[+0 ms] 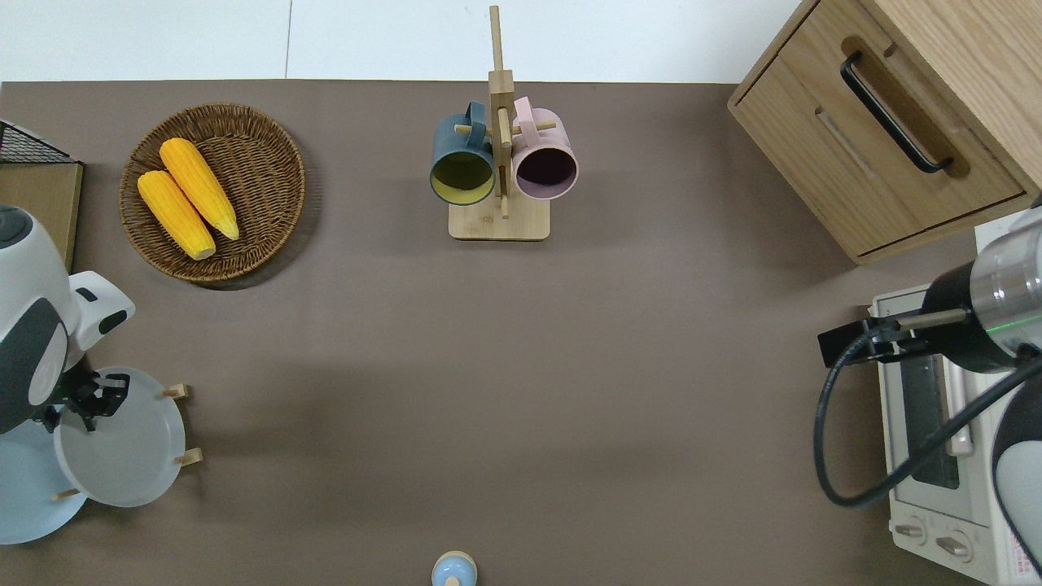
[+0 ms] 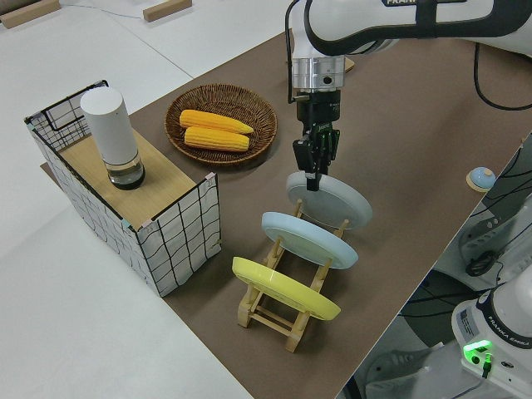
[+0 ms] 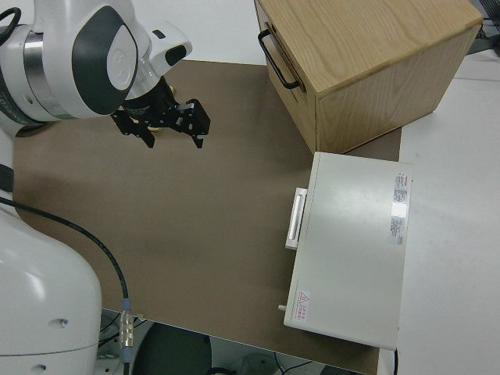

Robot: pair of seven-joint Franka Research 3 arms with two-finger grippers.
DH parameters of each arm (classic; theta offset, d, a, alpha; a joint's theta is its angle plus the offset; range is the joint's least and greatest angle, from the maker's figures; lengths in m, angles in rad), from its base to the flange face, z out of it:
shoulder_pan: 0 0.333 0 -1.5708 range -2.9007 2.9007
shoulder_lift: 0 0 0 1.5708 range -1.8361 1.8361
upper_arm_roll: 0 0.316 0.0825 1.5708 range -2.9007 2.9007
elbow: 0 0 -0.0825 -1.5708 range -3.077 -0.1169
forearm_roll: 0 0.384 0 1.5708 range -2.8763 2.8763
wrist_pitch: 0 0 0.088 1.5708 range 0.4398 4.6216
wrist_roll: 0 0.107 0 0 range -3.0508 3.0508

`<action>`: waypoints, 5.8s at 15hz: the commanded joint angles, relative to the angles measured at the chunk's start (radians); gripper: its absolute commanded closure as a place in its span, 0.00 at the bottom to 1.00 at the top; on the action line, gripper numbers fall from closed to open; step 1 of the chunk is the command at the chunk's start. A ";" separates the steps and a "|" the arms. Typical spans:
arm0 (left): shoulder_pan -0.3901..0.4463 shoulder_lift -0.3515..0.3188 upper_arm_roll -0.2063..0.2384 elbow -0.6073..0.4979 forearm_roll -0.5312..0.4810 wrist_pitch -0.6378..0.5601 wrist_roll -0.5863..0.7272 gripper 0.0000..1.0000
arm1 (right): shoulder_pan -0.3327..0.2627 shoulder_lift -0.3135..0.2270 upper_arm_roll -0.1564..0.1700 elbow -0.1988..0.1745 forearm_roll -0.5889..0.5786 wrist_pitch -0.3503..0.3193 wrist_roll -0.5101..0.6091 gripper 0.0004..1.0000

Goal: Pick gray plate from low plate rack and place it on table with left arm

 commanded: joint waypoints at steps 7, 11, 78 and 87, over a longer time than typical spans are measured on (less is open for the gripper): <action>-0.013 -0.001 0.013 0.027 0.017 -0.012 0.015 1.00 | -0.015 -0.005 0.007 0.006 0.004 -0.015 -0.003 0.01; -0.022 -0.008 0.011 0.090 0.018 -0.082 0.052 1.00 | -0.013 -0.005 0.007 0.006 0.004 -0.015 -0.003 0.01; -0.042 -0.131 -0.055 0.193 -0.408 0.138 -0.049 0.00 | -0.013 -0.005 0.007 0.006 0.004 -0.015 -0.003 0.01; -0.043 -0.134 -0.070 0.191 -0.402 0.161 -0.043 0.00 | -0.015 -0.005 0.007 0.006 0.004 -0.015 -0.003 0.01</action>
